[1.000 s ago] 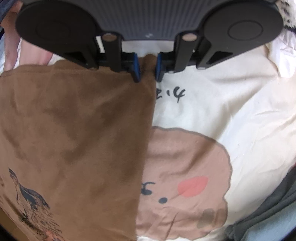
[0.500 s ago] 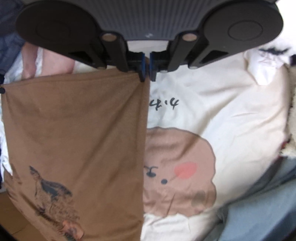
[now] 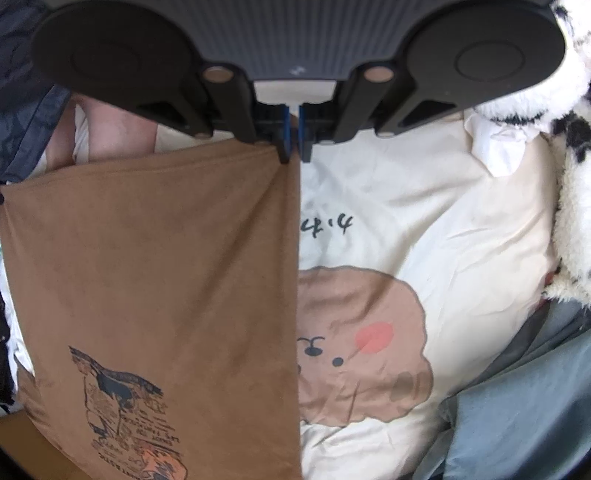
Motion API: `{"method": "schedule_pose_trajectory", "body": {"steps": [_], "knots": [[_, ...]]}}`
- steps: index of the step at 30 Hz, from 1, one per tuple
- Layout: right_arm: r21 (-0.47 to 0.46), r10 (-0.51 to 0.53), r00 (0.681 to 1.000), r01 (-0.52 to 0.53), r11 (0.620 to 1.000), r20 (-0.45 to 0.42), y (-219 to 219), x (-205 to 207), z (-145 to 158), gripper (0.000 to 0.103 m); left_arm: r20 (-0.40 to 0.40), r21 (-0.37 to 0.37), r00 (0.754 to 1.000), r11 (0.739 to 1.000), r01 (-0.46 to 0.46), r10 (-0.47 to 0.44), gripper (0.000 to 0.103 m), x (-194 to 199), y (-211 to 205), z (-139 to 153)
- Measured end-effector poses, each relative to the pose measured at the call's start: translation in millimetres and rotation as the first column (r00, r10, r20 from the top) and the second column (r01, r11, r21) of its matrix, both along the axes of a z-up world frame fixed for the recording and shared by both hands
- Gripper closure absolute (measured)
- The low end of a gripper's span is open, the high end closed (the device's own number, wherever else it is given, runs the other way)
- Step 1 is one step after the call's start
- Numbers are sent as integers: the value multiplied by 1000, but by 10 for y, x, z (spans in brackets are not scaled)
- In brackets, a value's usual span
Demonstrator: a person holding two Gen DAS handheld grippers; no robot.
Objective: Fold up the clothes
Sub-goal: 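Pinch the shirt side edge with the left gripper while the right gripper pinches beside it, then open both grippers and lift them above the brown T-shirt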
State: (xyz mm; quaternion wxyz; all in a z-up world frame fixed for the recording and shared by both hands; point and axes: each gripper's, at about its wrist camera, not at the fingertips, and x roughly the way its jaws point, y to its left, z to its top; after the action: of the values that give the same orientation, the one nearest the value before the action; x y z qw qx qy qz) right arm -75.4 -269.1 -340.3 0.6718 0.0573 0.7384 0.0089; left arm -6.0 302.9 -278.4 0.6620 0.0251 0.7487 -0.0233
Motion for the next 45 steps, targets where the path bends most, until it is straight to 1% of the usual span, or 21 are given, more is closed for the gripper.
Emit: {"method": "schedule_pose_trajectory", "body": {"steps": [5, 9, 11, 14, 17, 21, 24, 28, 31, 32, 34, 36, 38, 39, 41, 43, 45], "knots": [[-3, 32, 999, -32, 999, -26, 70, 15, 29, 101, -10, 15, 1000, 1000, 6, -6, 99, 10, -44, 58], [-1, 45, 999, -45, 999, -31, 86, 34, 118, 101, -17, -1, 1000, 1000, 1, -1, 99, 55, -51, 158], [-9, 70, 997, -71, 997, -32, 102, 52, 159, 101, -16, 2, 1000, 1000, 5, -5, 99, 85, -51, 197], [-19, 108, 993, -109, 994, -53, 133, 68, 117, 101, -32, 11, 999, 1000, 17, -16, 99, 102, -36, 152], [-35, 105, 992, -108, 994, -66, 138, 77, -30, 100, -47, 25, 999, 999, 20, -19, 99, 97, -38, -4], [-51, 82, 993, -87, 995, -88, 128, 71, -372, 101, -57, 66, 998, 997, 40, -36, 99, 88, -46, -371], [-59, 59, 994, -65, 996, -94, 109, 66, -570, 100, -74, 85, 997, 995, 43, -37, 99, 67, -22, -652], [-76, 52, 995, -58, 995, -86, 121, 64, -694, 100, -84, 104, 995, 993, 56, -47, 99, 47, -34, -911], [-84, 46, 996, -53, 995, -80, 127, 49, -726, 98, -87, 114, 995, 992, 50, -40, 98, 62, -41, -1012], [-88, 42, 996, -48, 995, -77, 126, 45, -725, 98, -88, 117, 996, 992, 43, -33, 96, 70, -40, -1031], [-89, 31, 998, -35, 995, -56, 114, 40, -680, 95, -89, 122, 996, 992, 33, -22, 94, 86, -37, -1051], [-89, 31, 999, -33, 996, -27, 108, 27, -584, 91, -89, 125, 996, 992, 33, -22, 87, 99, -31, -1008], [-98, 34, 999, -34, 995, -1, 111, 13, -477, 84, -73, 128, 997, 991, 42, -33, 69, 111, -28, -919], [-102, 36, 999, -35, 994, 8, 118, 6, -430, 75, -61, 127, 997, 991, 45, -37, 66, 116, -21, -858], [-98, 47, 999, -44, 994, 27, 146, -11, -322, 72, -45, 119, 998, 992, 41, -36, 57, 121, 2, -738], [-87, 60, 997, -56, 995, 44, 175, -29, -225, 70, -28, 115, 999, 992, 42, -39, 54, 125, 29, -614], [-97, 66, 996, -59, 993, 67, 189, -40, -116, 67, -8, 121, 999, 992, 39, -39, 52, 133, 59, -495]]}}
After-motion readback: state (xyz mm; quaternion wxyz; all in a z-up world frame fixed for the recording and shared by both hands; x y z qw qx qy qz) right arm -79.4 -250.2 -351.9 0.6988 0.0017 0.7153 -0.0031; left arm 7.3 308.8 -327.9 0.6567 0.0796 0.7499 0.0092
